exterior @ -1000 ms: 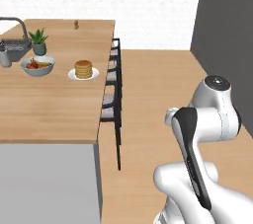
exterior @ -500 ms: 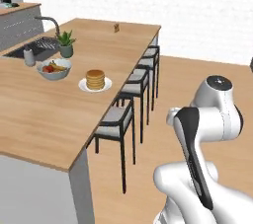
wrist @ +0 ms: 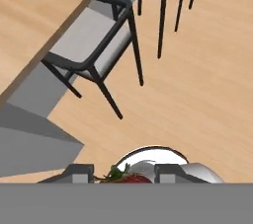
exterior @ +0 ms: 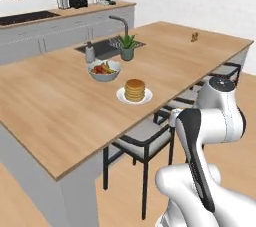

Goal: Take the strawberry from the fridge and place it on top of the pancake, located on the dining counter.

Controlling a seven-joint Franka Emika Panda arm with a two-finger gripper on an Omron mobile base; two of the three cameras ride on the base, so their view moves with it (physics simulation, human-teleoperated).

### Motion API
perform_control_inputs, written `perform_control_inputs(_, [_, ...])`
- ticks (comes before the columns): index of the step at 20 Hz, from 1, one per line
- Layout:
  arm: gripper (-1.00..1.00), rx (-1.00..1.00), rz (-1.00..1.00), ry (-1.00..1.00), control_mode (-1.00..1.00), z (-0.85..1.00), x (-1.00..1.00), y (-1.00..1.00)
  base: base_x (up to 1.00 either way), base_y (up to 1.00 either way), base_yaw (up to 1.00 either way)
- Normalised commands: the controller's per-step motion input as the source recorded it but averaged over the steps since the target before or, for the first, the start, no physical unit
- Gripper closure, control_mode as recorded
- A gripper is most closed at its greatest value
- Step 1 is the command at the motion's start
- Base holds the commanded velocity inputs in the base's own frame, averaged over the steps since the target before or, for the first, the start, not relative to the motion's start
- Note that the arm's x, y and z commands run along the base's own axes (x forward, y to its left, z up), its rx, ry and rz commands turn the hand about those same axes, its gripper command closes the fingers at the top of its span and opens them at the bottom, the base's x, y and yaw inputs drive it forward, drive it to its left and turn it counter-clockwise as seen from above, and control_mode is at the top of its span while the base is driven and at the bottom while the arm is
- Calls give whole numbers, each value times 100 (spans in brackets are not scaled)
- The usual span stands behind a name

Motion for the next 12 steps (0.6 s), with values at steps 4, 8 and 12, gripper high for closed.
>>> perform_control_inputs(4, [100,0,0,0,100,0,0,0,0,-78,81])
perform_control_inputs(8, [100,0,0,0,100,0,0,0,0,-89,78])
perform_control_inputs(12, [100,0,0,0,100,0,0,0,0,-100,69])
